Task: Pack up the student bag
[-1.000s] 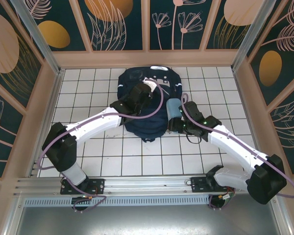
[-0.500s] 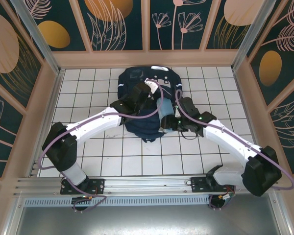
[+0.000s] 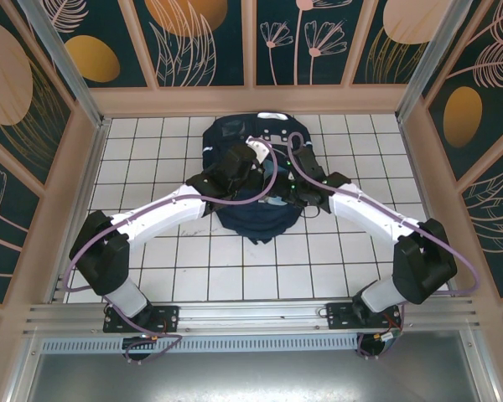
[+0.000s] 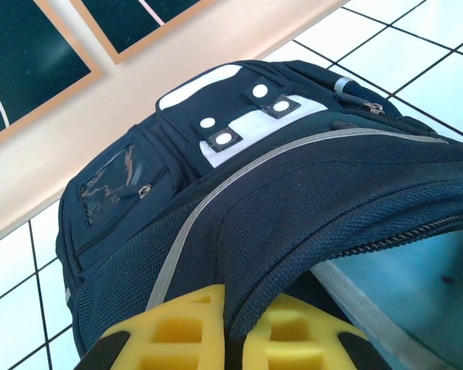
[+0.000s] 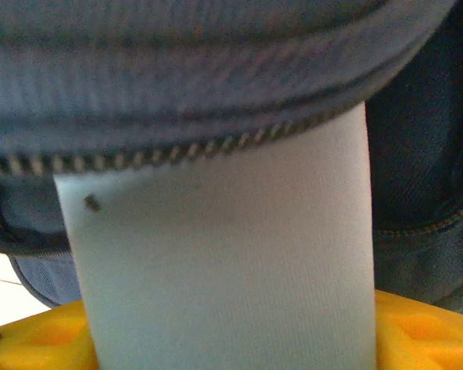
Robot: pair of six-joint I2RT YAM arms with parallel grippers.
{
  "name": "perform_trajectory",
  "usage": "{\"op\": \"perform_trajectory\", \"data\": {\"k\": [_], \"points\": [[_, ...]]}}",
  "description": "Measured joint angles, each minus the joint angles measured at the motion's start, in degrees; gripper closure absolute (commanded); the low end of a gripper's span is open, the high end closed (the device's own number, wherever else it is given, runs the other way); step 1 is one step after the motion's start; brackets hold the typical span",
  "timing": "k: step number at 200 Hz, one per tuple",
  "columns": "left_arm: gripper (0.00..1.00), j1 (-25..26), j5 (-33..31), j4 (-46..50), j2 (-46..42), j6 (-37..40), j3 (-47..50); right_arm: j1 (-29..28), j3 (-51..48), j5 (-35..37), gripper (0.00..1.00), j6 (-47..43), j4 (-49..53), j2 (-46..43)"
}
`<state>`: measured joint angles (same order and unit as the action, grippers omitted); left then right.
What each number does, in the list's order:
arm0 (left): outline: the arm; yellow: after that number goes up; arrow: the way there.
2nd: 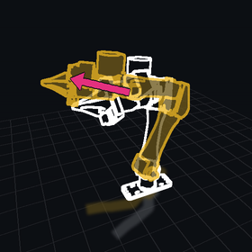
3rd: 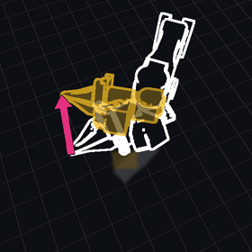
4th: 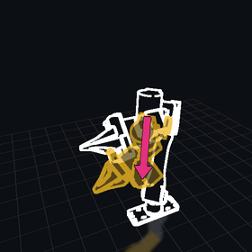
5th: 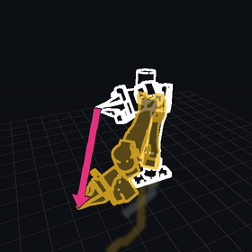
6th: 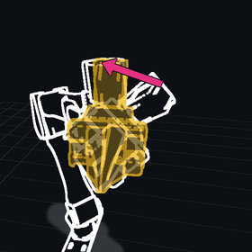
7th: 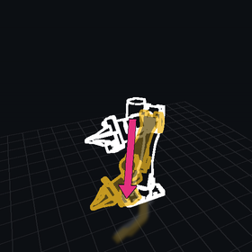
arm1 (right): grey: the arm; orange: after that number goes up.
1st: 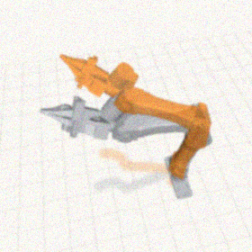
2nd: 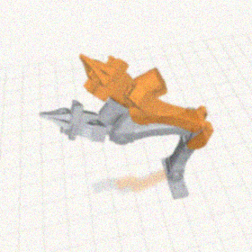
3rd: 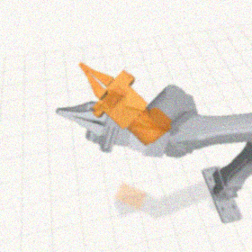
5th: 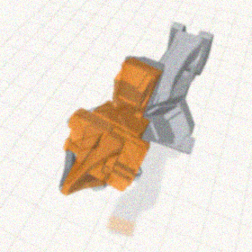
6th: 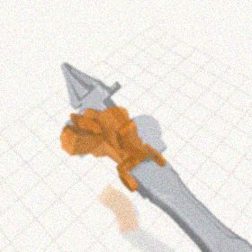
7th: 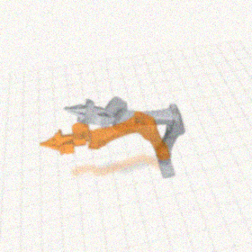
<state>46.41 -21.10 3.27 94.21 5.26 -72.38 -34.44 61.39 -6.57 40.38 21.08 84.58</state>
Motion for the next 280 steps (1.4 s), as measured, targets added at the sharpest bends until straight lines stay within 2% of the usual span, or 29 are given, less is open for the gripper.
{"op": "perform_trajectory", "data": {"k": [12,34,84,121,154,165,181,238,280], "points": [[0.99,0.0,0.0,0.0,0.0,-0.5,0.0,0.7,-0.2,-0.3,0.1,2.2,-2.4,0.0],[0.98,0.0,-0.4,0.4,0.0,-1.3,0.0,1.4,-1.4,-3.6,0.08,3.5,-7.5,0.0],[0.98,0.0,-0.6,1.1,0.0,-2.2,0.0,1.6,-7.5,-9.9,0.24,3.6,-12.2,-4.3],[0.98,0.0,-0.5,1.3,0.0,-2.4,0.0,2.1,-13.0,-11.8,0.26,4.1,-13.0,-11.4],[0.98,0.0,-0.3,1.3,0.0,-2.6,0.0,2.5,-15.8,-13.3,0.42,5.1,-14.2,-13.3],[0.98,0.0,-0.2,1.3,0.0,-2.6,0.0,2.5,-16.6,-13.8,0.51,5.1,-14.6,-13.3],[0.98,0.0,0.1,1.4,0.0,-2.6,0.0,2.5,-16.8,-14.9,0.58,5.8,-15.8,-12.7],[0.98,0.0,2.1,1.9,0.0,-3.0,0.0,2.2,-17.0,-19.6,0.62,9.2,-29.7,-6.3],[0.98,-0.8,1.9,2.4,-0.1,-4.1,0.0,0.8,-17.0,-20.3,0.71,12.7,-41.4,1.8]]}}
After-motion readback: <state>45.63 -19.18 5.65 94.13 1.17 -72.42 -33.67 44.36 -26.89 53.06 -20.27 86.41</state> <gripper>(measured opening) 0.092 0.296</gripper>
